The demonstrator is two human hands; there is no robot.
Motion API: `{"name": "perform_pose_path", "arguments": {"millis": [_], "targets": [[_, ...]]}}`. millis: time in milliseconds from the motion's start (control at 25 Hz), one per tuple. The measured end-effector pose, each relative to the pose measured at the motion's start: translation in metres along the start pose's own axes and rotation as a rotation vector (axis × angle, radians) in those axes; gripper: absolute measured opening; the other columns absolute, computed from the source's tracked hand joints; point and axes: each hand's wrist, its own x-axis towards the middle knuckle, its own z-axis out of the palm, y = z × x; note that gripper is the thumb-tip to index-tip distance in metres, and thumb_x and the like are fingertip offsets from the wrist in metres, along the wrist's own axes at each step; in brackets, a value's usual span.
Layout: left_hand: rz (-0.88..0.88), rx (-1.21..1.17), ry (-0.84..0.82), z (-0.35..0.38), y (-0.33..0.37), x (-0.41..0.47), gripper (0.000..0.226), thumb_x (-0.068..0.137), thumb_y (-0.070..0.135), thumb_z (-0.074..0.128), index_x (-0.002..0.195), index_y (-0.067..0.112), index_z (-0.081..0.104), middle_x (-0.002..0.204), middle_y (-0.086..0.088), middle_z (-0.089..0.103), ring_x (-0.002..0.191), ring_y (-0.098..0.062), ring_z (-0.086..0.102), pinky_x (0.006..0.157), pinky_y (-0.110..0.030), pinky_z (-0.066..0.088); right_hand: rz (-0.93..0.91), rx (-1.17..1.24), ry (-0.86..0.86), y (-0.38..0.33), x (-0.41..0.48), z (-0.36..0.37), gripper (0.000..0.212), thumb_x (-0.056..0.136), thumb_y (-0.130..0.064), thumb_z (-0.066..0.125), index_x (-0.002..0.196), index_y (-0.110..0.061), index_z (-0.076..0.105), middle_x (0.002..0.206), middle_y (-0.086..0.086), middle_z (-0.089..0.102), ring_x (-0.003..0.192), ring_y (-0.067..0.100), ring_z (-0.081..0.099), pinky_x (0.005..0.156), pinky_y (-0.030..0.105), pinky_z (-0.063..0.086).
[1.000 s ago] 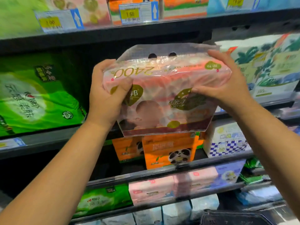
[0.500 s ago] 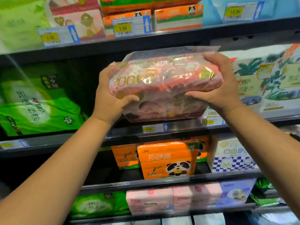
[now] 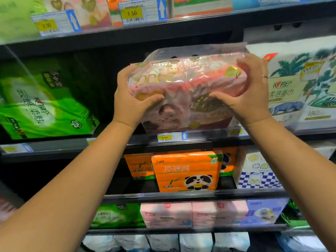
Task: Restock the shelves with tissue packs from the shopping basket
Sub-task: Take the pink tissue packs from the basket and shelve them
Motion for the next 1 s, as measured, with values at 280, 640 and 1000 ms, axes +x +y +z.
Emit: {"name": "perform_pose_path", "arguments": {"millis": [280, 640, 1000], "targets": [[-0.247, -0.017, -0.064, 0.016, -0.007, 0.006, 0.074, 0.075, 0.021, 0.079, 0.132, 0.028, 0.033, 0.125, 0.010, 0.047, 0.112, -0.008, 0.055, 0.092, -0.029, 0.054, 0.130, -0.417, -0.011, -0.009, -0.014, 0.020, 0.052, 0.084, -0.045, 0.063, 0.131, -0.025, 0.050, 0.149, 0.009, 0.031, 0.132, 0.035, 0.027, 0.109, 0.043, 0.024], [-0.019, 0.486, -0.039, 0.049, -0.020, -0.024, 0.099, 0.071, 0.056, 0.076, 0.145, 0.032, 0.014, 0.155, -0.016, -0.002, 0.139, -0.034, 0.027, 0.098, -0.031, 0.044, 0.162, -0.783, -0.267, 0.001, -0.032, 0.043, 0.107, 0.078, -0.081, 0.038, 0.154, -0.019, -0.004, 0.160, 0.018, -0.008, 0.146, 0.040, -0.008, 0.113, 0.057, -0.009], [-0.080, 0.493, -0.044, 0.055, -0.026, -0.021, 0.103, 0.067, 0.049, 0.081, 0.145, 0.035, 0.014, 0.152, -0.015, 0.004, 0.130, -0.031, 0.041, 0.094, -0.034, 0.052, 0.165, -0.841, -0.294, 0.014, -0.036, 0.051, 0.117, 0.070, -0.086, 0.042, 0.153, -0.018, -0.006, 0.161, 0.019, -0.004, 0.146, 0.042, -0.005, 0.113, 0.061, -0.003]]}}
